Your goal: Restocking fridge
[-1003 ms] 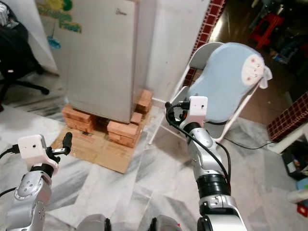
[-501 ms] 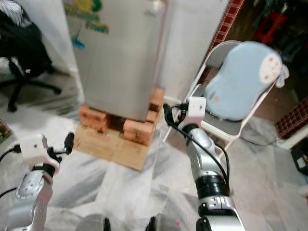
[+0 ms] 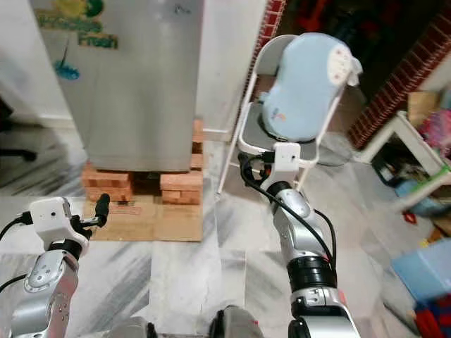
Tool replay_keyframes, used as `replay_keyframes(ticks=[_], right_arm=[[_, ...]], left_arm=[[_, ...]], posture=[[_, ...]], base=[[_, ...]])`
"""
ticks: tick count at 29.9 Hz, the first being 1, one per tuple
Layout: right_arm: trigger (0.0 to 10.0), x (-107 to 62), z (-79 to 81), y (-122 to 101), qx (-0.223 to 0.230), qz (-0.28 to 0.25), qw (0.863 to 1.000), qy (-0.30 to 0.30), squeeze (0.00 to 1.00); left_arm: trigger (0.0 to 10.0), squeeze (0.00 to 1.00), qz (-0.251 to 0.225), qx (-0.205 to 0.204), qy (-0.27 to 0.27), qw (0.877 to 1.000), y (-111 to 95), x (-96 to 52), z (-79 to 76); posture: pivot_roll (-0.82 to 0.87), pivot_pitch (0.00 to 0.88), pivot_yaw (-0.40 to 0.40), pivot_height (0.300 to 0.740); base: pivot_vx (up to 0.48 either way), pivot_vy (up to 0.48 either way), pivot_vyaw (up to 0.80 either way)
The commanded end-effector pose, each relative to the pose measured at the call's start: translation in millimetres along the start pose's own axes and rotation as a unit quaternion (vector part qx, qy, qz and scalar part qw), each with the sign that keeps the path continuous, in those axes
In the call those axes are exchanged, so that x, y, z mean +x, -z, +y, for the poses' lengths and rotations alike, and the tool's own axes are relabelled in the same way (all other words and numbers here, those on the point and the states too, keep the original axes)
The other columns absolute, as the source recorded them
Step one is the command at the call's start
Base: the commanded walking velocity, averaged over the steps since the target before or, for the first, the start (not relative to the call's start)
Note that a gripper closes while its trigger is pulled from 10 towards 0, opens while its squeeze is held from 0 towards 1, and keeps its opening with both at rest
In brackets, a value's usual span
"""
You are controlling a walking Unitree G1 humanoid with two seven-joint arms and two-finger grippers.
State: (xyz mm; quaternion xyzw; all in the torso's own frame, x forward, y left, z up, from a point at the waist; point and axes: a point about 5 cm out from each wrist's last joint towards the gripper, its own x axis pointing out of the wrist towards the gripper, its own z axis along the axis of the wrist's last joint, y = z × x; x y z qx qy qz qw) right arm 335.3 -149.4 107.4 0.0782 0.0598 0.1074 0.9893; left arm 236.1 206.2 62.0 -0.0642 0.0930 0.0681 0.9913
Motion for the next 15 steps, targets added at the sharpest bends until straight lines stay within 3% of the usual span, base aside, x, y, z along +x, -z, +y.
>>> replay_keyframes(ticks=[1, 15], right_arm=[[10.0, -3.6, -11.2, -1.1, -0.006, -0.001, 1.0, 0.02, 0.0], [10.0, -4.9, -10.3, -0.3, -0.006, -0.003, 1.0, 0.026, 0.0]], left_arm=[[10.0, 0.0, 0.002, -0.006, 0.014, 1.0, 0.2, 2.3, -8.8], [10.0, 0.0, 0.002, -0.003, 0.017, 1.0, -0.4, 5.6, -9.8]], posture=[[0.07, 0.065, -0.093, 0.74], [0.06, 0.061, -0.091, 0.74]], base=[[0.0, 0.48, -0.8], [0.0, 0.48, -0.8]])
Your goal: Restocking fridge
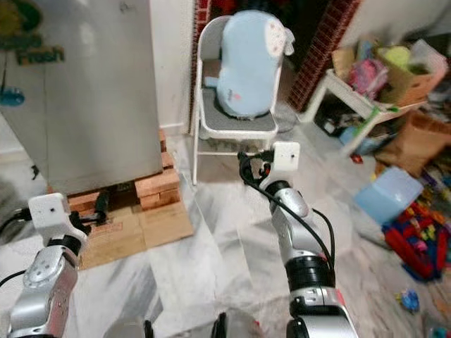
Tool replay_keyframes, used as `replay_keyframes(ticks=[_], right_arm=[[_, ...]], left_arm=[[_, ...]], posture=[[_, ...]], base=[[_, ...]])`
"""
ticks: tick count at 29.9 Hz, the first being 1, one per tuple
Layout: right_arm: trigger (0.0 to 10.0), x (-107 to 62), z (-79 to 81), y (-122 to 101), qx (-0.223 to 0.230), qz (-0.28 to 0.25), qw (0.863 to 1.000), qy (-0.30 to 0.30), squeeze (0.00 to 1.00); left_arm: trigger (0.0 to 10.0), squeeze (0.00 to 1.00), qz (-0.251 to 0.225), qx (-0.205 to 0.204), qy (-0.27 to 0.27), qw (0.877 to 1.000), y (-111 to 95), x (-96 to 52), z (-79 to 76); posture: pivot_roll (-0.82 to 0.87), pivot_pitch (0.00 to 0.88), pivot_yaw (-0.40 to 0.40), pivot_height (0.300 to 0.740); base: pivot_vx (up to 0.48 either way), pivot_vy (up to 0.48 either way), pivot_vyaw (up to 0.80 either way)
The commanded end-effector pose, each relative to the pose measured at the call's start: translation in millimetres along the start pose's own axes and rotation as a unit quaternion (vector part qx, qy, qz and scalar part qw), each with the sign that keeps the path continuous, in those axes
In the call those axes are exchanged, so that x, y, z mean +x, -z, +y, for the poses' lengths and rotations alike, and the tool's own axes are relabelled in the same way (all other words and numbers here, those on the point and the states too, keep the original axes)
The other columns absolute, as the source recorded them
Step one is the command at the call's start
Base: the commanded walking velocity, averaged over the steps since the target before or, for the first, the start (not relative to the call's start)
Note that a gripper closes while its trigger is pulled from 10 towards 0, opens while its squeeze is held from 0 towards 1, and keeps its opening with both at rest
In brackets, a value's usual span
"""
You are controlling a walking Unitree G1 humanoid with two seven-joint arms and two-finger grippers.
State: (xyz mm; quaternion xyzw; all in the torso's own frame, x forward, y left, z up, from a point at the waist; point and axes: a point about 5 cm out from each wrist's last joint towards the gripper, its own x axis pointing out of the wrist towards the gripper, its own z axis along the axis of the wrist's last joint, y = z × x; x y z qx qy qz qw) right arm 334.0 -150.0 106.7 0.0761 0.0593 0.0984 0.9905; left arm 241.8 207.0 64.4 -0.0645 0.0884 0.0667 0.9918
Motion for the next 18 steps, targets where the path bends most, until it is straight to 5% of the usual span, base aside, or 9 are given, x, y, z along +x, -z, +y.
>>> replay_keyframes(ticks=[1, 18], right_arm=[[10.0, -3.4, -10.0, -1.0, -0.004, -0.002, 1.0, 0.017, 0.0], [10.0, -5.6, -9.6, 1.8, -0.005, -0.001, 1.0, 0.027, 0.0]], left_arm=[[10.0, 0.0, 0.006, -0.003, 0.016, 1.0, 3.0, 0.5, -9.4], [10.0, 0.0, 0.003, 0.003, 0.027, 1.0, 2.1, 0.4, -11.3]], posture=[[0.06, 0.061, -0.091, 0.74], [0.06, 0.066, -0.085, 0.74]], base=[[0.0, 0.48, -0.8], [0.0, 0.452, -0.8]])
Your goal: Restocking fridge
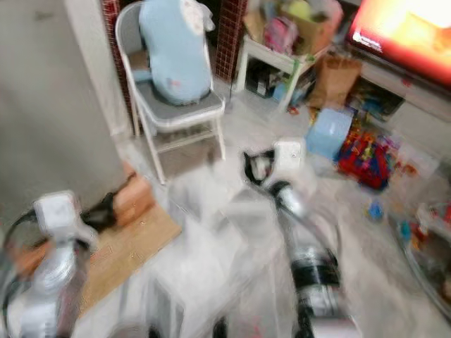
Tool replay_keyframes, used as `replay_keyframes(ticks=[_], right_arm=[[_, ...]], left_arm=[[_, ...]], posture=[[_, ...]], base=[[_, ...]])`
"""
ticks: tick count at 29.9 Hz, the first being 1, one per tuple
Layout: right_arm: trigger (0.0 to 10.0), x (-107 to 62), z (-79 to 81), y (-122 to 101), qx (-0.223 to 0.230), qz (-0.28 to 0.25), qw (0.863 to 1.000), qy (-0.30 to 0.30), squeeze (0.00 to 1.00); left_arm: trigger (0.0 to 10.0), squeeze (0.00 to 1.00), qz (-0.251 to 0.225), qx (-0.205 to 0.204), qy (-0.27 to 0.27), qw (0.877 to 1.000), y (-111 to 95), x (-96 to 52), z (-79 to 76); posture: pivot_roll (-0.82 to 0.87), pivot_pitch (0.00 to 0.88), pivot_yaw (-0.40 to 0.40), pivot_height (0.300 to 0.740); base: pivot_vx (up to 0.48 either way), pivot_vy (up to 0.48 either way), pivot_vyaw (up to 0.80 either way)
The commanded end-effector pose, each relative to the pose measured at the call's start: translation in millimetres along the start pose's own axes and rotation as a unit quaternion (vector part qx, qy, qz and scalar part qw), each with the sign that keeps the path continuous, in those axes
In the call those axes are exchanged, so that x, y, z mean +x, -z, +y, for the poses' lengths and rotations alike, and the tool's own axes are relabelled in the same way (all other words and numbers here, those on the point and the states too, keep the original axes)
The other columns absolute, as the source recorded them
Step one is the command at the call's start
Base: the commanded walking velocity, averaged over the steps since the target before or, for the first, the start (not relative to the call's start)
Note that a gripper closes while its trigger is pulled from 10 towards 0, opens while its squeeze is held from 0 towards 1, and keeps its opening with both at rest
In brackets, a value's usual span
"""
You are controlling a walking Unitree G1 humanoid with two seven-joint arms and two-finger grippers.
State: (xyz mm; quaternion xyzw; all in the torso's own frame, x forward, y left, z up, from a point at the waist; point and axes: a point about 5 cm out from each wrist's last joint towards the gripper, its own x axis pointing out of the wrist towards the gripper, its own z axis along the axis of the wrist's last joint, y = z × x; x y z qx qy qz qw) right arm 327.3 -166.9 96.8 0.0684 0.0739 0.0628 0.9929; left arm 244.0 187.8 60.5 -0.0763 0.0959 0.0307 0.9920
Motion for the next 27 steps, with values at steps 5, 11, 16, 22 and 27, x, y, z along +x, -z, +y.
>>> replay_keyframes(ticks=[5, 11, 16, 22, 27], right_arm=[[10.0, 2.2, 5.6, -8, -0.002, -0.02, 1.0, 0.0, 0.0], [10.0, -13.1, -9.5, -5, -0.002, -0.037, 0.998, 0.047, 0.0], [10.0, -29.8, -17.1, 2, 0.004, -0.042, 0.996, 0.083, 0.0], [10.0, -32.4, -18.3, -16, -0.018, -0.082, 0.991, 0.101, 0.0], [10.0, -26.1, -17.8, -30, -0.022, -0.094, 0.99, 0.105, 0.0]], left_arm=[[10.0, 0.0, -0.012, 0.017, -0.004, 1.0, -6, -1.4, 6.6], [10.0, 0.0, -0.02, 0.073, 0.025, 0.997, -11, -4.2, 3.4], [10.0, 0.0, -0.025, 0.102, 0.061, 0.993, -18, 4.3, -3.3], [10.0, 0.0, -0.045, 0.119, 0.096, 0.987, -37, 20.6, -10.4], [10.0, 0.0, -0.056, 0.117, 0.098, 0.987, -42, 23.7, -8.1]], posture=[[0.07, 0.065, -0.083, 0.74], [0.07, 0.059, -0.033, 0.74], [0.04, 0.062, 0.029, 0.74], [0.01, 0.085, 0.056, 0.74], [0.01, 0.11, 0.043, 0.74]], base=[[0.0, 0.0, -0.8], [0.0, 0.0, -0.8], [0.0, 0.0, -0.8], [0.0, 0.0, -0.27], [0.0, 0.0, -0.8]])
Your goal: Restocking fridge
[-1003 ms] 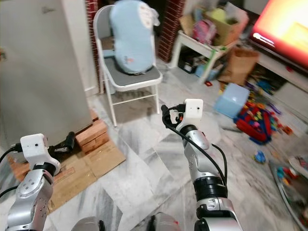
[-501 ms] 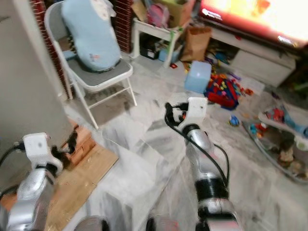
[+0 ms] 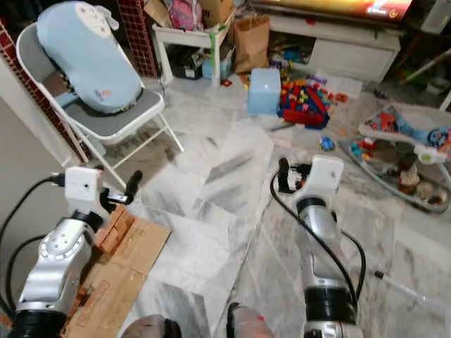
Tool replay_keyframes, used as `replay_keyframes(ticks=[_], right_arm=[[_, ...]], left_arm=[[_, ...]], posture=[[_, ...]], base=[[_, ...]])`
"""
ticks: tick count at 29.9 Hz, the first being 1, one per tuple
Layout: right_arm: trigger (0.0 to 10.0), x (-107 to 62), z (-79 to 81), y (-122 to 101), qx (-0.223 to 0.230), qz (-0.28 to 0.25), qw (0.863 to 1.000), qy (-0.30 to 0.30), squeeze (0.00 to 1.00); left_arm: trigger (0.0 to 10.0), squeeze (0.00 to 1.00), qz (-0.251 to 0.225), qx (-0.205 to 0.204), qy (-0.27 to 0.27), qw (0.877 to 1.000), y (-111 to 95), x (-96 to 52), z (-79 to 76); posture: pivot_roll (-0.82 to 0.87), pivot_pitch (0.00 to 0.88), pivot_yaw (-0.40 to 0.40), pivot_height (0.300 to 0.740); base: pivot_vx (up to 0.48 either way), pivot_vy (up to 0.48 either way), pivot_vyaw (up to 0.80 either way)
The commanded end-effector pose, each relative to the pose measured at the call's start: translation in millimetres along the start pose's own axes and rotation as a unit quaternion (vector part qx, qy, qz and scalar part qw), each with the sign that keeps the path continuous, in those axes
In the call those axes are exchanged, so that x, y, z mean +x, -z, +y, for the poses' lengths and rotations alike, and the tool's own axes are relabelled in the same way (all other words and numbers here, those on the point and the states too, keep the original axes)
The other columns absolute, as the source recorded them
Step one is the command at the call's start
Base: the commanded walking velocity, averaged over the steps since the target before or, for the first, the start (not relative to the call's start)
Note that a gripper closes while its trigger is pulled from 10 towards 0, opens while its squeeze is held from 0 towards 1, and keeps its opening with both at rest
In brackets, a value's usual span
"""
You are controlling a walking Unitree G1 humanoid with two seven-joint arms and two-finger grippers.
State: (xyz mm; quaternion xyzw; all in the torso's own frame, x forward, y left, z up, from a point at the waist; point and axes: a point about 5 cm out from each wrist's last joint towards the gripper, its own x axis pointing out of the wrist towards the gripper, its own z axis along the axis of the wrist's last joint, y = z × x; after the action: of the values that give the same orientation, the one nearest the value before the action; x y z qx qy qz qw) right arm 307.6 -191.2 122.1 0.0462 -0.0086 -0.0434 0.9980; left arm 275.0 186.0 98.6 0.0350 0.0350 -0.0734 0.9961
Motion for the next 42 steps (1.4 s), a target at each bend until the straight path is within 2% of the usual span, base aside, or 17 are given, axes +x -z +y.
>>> replay_keyframes(ticks=[1, 4, 6, 12, 20, 26, 30, 42], right_arm=[[10.0, 2.2, 1.4, -8, -0.003, -0.009, 1.0, 0.001, 0.0], [10.0, 3.8, 4.4, -14, -0.008, -0.016, 1.0, -0.005, 0.0], [10.0, 4.3, 5.9, -17, -0.01, -0.016, 1.0, -0.007, 0.0], [10.0, 3.1, 7.4, -15, -0.009, -0.006, 1.0, -0.006, 0.0], [10.0, -0.6, 5.8, -13, -0.018, 0.005, 1.0, -0.008, 0.0], [10.0, -1.9, 3.6, -12, -0.021, 0.011, 1.0, -0.005, 0.0], [10.0, -1.6, 3.2, -12, -0.022, 0.014, 1.0, -0.005, 0.0], [10.0, 0.7, 3.7, -16, -0.029, 0.012, 0.999, -0.005, 0.0]], left_arm=[[10.0, 0.0, 0.002, -0.006, -0.004, 1.0, 1, -0.5, 2.7], [10.0, 0.0, 0.008, -0.014, -0.013, 1.0, 6, -6.0, 4.4], [10.0, 0.0, 0.021, -0.016, -0.014, 1.0, 14, -16.4, 2.7], [10.0, 0.0, 0.036, -0.022, -0.001, 0.999, 25, -26.0, -3.7], [10.0, 0.0, 0.031, -0.031, 0.002, 0.999, 23, -17.2, -7.8], [10.0, 0.0, 0.037, -0.032, 0.0, 0.999, 25, -17.1, -8.1], [10.0, 0.0, 0.038, -0.046, -0.001, 0.998, 26, -17.9, -10.1], [10.0, 0.0, 0.021, -0.056, 0.014, 0.998, 22, -21.0, -15.6]], posture=[[0.01, 0.114, 0.041, 0.74], [0.01, 0.12, 0.036, 0.74], [0.02, 0.121, 0.024, 0.74], [0.01, 0.125, 0.002, 0.74], [-0.02, 0.13, -0.003, 0.74], [-0.02, 0.131, -0.011, 0.74], [-0.02, 0.131, -0.018, 0.74], [-0.03, 0.143, -0.027, 0.74]], base=[[0.0, 0.0, -0.8], [0.0, 0.0, -0.8], [0.0, 0.0, -0.8], [0.0, 0.0, -0.8], [0.243, 0.0, -0.8], [0.0, 0.0, -0.8], [0.0, 0.0, -0.8], [0.0, 0.0, -0.8]])
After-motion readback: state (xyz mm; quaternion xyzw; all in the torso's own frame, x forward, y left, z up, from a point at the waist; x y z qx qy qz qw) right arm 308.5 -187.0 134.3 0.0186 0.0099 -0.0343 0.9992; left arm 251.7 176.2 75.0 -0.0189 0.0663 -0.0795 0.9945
